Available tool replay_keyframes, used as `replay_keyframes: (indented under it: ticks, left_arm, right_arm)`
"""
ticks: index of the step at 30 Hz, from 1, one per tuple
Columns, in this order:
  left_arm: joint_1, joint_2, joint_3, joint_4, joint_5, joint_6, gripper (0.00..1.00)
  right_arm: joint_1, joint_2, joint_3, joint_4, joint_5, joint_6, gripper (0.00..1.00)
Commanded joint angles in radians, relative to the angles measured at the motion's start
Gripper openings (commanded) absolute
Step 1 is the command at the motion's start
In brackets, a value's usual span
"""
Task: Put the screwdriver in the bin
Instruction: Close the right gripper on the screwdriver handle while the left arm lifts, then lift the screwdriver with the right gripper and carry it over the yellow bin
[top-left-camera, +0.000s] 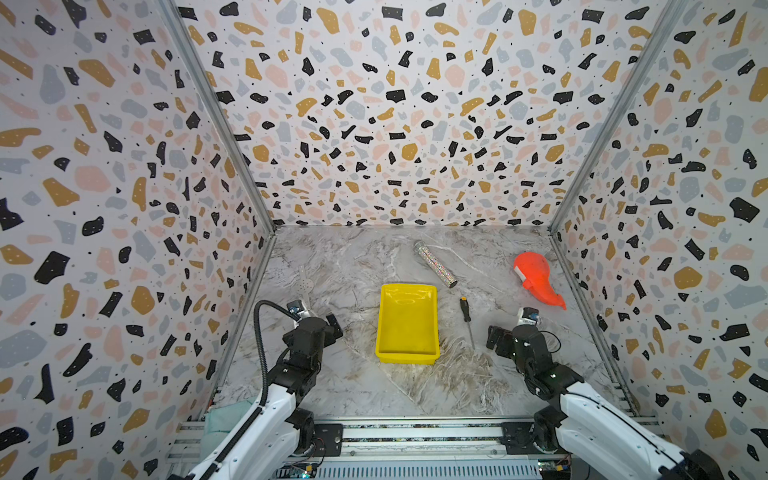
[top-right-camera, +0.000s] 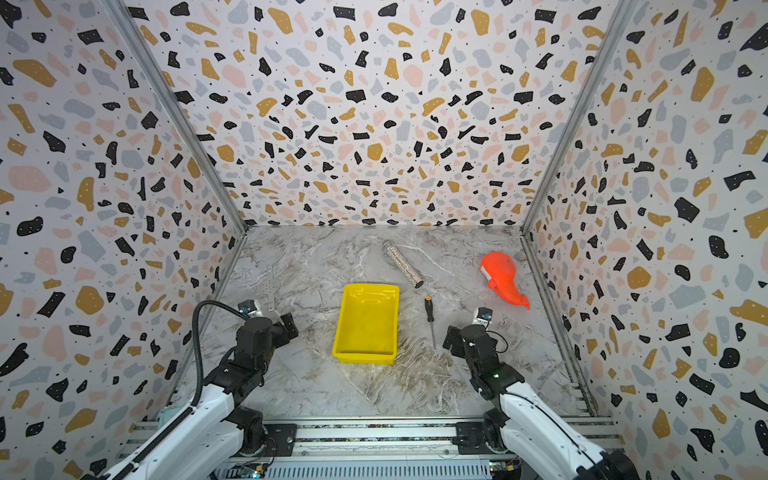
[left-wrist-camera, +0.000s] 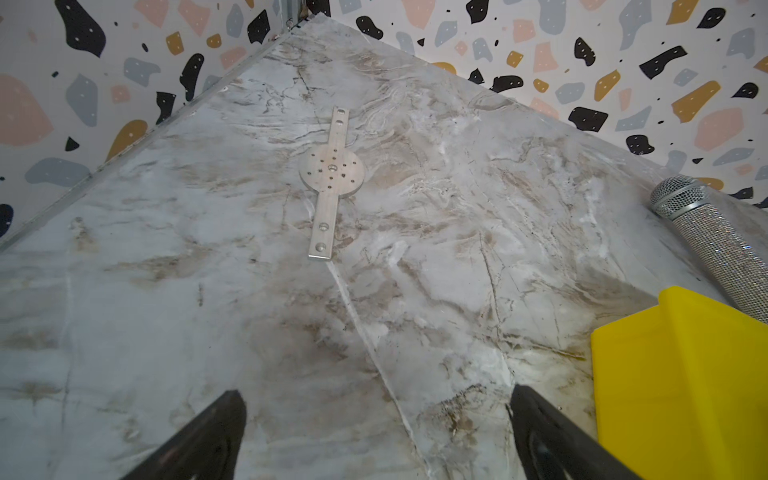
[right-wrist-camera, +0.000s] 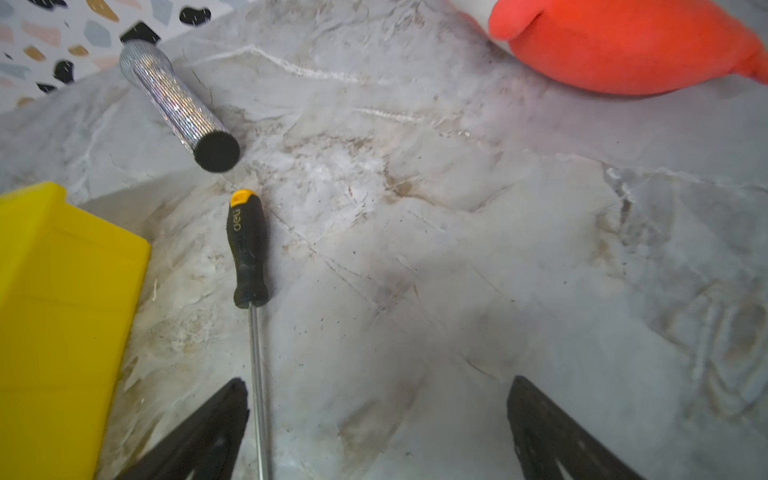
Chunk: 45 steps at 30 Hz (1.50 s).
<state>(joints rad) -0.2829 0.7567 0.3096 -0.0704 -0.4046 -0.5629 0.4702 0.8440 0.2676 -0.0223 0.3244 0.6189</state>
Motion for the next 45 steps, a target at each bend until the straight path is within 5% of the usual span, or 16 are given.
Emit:
replay_keyframes:
  ticks: [1,6,9,14,25,42,45]
  left_arm:
    - [0.001,0.016,0.043,-0.040,-0.051,-0.042,1.00]
    - [0.003,0.018,0.039,-0.036,-0.048,-0.046,1.00]
    - [0.002,0.021,0.031,-0.054,-0.079,-0.085,1.00]
    - [0.003,0.023,0.027,-0.049,-0.067,-0.081,1.00]
    - [0.002,0.049,0.019,-0.010,-0.059,-0.082,1.00]
    - [0.002,0.082,0.028,0.008,-0.045,-0.071,1.00]
    - [0.002,0.082,0.028,-0.005,-0.049,-0.076,1.00]
  right_arm:
    - [0.016,0.148,0.131,0.010,0.009,-0.016,0.98]
    - [-0.004,0.524,0.521,-0.207,-0.211,-0.122,0.91]
    - [-0.002,0.669,0.710,-0.353,-0.242,-0.144,0.78]
    - [-0.007,0.776,0.840,-0.415,-0.251,-0.198,0.71]
    - [-0.042,0.892,0.877,-0.445,-0.344,-0.220,0.48]
    - [-0.029,0.958,0.823,-0.407,-0.265,-0.243,0.40]
    - [-0.019,0.941,0.797,-0.404,-0.254,-0.222,0.28]
